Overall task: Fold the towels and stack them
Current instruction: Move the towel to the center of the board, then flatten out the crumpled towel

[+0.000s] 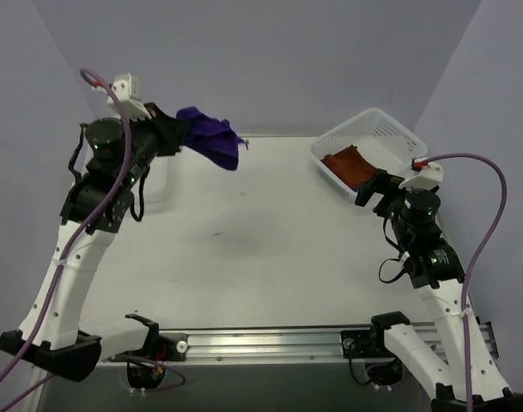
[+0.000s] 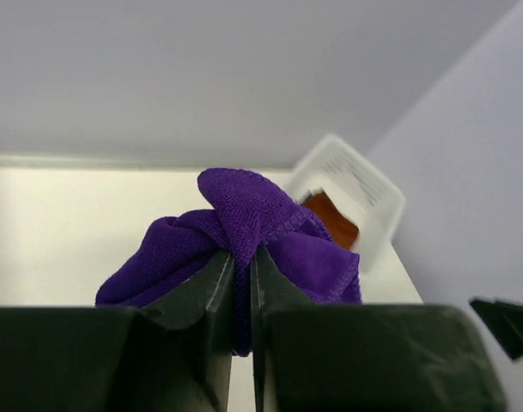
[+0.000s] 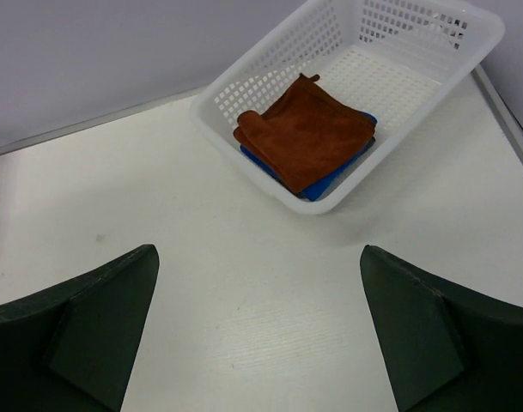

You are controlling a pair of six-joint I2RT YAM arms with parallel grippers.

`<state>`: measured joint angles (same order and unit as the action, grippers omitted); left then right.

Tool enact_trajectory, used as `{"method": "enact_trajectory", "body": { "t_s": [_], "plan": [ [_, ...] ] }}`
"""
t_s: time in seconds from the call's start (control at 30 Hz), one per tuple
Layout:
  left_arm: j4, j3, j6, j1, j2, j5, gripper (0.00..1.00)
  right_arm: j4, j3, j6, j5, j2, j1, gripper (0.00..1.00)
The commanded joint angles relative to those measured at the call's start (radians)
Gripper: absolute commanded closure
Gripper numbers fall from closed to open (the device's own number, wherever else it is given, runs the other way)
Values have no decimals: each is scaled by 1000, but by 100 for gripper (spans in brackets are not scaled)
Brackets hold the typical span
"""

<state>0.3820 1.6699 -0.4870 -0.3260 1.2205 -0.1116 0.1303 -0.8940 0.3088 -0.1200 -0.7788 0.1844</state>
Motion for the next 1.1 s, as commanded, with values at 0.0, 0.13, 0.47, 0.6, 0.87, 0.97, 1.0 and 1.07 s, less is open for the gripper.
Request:
{"method": "enact_trajectory", "body": {
  "t_s": [0.0,0.13,0.47,0.6,0.87,0.97,1.0,1.07],
  "plan": [
    [-124,-281,-148,-76,-84,-89,89,52,15,21,62,33,6,0],
    [-59,-632,-206,-131,-211,-22,5,60,38,27,85,27,7,0],
    [253,-912,-286,-131,-337,196,6,78,161,75,45,-131,232,0],
    [226,-960,-303,-134,-340,110,6,42,190,131,-19,-212,377,0],
    [153,-1027,-320,-272,-302,71,6,-55,135,182,-107,-537,611,0],
    [156,-1023,-337,-283,-263,102,6,-121,113,187,-52,-637,624,5],
    [132,-1023,-338,-283,-247,102,6,-142,93,185,-49,-663,632,7],
    [103,-1029,-338,-285,-228,86,6,-175,70,182,-52,-729,636,14]
  ]
}}
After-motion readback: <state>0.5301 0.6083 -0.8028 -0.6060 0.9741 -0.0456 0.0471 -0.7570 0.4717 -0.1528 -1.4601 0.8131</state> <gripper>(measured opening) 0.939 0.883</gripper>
